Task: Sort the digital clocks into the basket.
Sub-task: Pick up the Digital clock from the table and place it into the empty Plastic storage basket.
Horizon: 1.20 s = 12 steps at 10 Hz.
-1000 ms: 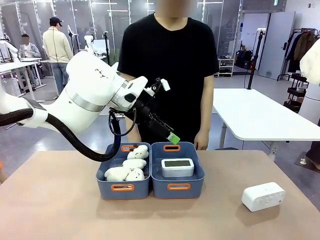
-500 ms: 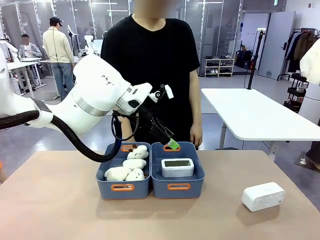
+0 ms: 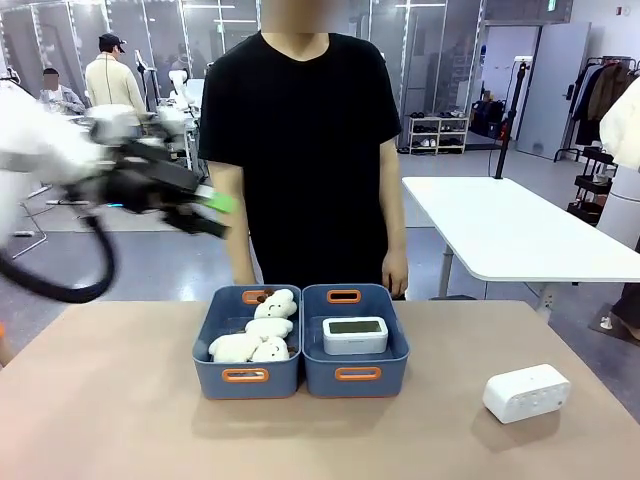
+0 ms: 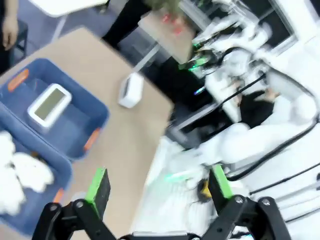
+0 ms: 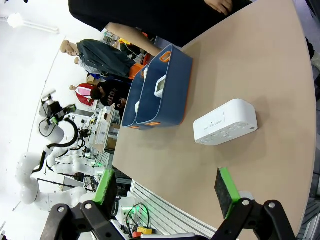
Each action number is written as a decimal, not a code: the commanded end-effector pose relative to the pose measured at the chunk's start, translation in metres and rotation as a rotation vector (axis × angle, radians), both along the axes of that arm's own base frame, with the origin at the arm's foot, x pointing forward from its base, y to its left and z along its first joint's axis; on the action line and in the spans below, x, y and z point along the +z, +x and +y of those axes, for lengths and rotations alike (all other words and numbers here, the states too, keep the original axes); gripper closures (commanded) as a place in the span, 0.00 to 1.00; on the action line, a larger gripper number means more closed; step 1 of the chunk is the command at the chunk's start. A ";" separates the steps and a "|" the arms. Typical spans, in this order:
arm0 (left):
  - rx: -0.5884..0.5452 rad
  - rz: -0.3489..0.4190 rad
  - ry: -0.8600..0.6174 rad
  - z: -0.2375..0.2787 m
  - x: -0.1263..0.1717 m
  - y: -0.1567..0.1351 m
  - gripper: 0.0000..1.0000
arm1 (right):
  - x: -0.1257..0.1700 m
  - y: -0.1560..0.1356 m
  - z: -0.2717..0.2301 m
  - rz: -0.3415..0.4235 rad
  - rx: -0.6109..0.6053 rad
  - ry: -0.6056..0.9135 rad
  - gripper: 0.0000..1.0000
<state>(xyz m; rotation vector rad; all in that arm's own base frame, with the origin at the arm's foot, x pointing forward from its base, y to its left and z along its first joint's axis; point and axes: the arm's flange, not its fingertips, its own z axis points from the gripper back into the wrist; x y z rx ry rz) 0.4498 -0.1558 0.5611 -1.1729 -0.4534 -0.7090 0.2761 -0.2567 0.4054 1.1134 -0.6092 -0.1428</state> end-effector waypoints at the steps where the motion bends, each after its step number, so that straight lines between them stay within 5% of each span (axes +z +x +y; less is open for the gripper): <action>1: 0.231 0.174 -0.297 0.113 -0.026 -0.062 0.00 | 0.001 0.000 0.000 -0.013 0.004 0.001 0.00; 3: 0.456 0.178 -0.468 0.226 -0.065 -0.135 0.00 | 0.001 0.000 0.000 -0.013 0.004 0.001 0.00; 6: 0.689 0.150 -0.576 0.309 -0.112 -0.204 0.00 | 0.001 0.000 0.000 -0.013 0.004 0.001 0.00; 7: 0.677 0.100 -0.539 0.312 -0.115 -0.210 0.00 | 0.001 0.000 0.000 -0.013 0.004 0.001 0.00; 8: 0.676 0.169 -0.569 0.329 -0.098 -0.186 0.00 | 0.001 0.000 0.000 -0.013 0.004 0.001 0.00; 11: 0.676 0.169 -0.569 0.329 -0.098 -0.186 0.00 | 0.001 0.000 0.000 -0.001 0.001 0.000 0.00; 12: 0.676 0.169 -0.569 0.329 -0.098 -0.186 0.00 | 0.023 0.013 0.004 -0.080 0.161 -0.203 0.00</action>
